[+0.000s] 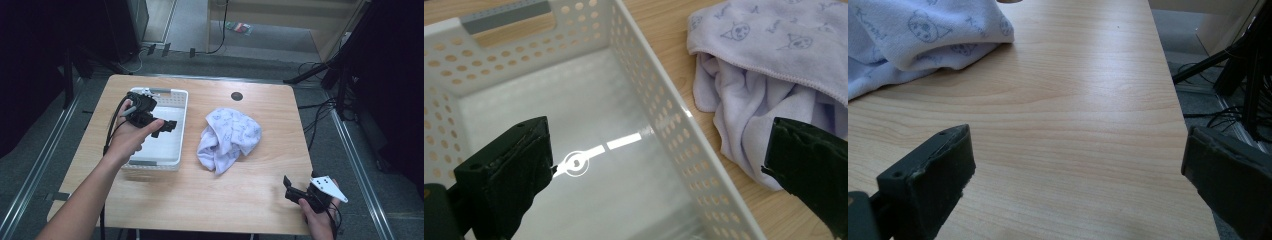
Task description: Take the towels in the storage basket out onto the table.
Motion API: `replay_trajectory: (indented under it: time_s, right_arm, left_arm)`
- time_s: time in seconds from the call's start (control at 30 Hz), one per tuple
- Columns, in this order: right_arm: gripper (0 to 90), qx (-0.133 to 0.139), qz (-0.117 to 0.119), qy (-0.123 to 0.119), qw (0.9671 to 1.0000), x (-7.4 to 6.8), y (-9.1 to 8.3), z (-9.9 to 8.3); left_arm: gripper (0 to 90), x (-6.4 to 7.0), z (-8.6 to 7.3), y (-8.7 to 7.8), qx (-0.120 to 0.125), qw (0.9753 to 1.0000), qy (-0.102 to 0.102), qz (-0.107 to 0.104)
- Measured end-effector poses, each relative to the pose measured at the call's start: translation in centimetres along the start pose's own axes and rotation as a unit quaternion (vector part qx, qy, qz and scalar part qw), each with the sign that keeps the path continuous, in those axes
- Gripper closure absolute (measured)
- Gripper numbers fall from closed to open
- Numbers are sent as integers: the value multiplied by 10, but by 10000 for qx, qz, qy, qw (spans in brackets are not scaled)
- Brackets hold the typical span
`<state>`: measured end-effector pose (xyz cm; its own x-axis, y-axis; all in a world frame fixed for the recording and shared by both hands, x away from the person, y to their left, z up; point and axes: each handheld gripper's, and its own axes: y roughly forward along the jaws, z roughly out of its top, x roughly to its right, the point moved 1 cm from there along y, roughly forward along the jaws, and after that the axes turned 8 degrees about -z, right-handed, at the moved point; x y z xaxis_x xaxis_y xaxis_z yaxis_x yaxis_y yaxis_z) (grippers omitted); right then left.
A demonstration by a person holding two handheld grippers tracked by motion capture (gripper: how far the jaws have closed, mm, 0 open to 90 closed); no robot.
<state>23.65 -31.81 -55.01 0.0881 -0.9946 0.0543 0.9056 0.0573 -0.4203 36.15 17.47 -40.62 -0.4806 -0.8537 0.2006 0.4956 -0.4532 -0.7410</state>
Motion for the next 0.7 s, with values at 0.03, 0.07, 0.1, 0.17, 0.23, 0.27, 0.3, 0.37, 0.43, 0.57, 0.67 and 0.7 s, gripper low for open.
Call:
replay_trajectory:
  time_s: [0.03,0.07,0.1,0.17,0.23,0.27,0.3,0.37,0.43,0.57,0.67,0.7]
  right_arm:
    - [7,-1,-4,0,10000,0,0,0]
    - [7,-1,-2,-1,10000,0,0,0]
    - [7,-1,-2,-2,10000,0,0,0]
    - [7,-2,-5,-1,10000,0,0,0]
    - [7,-6,-2,-2,10000,0,0,0]
    - [7,-5,-1,-5,10000,0,0,0]
    - [7,-5,-1,-5,10000,0,0,0]
    - [7,-4,4,-12,10000,0,0,0]
    - [7,-3,4,-12,10000,0,0,0]
    - [7,-20,8,-11,10000,0,0,0]
    - [7,-25,11,-8,10000,0,1,0]
    - [7,-24,10,-12,10000,-1,1,0]
  left_arm:
    - [0,-2,-1,-1,18,10000,-9,27]
    - [0,-4,-3,-2,14,10000,-15,34]
    - [0,-7,-5,-4,28,10000,-43,63]
    - [0,-12,-8,-7,45,9999,-91,85]
    - [0,-17,-11,-11,52,9999,-111,103]
    - [0,-21,-14,-14,79,9998,-140,134]
    - [0,-21,-14,-14,79,9998,-140,134]
    - [0,-26,-18,-20,125,9996,-189,181]
    - [0,-29,-20,-22,114,9996,-185,182]
    - [0,-37,-28,-29,163,9992,-281,231]
    - [0,-42,-33,-32,182,9990,-307,261]
    - [0,-44,-35,-33,190,9989,-329,277]
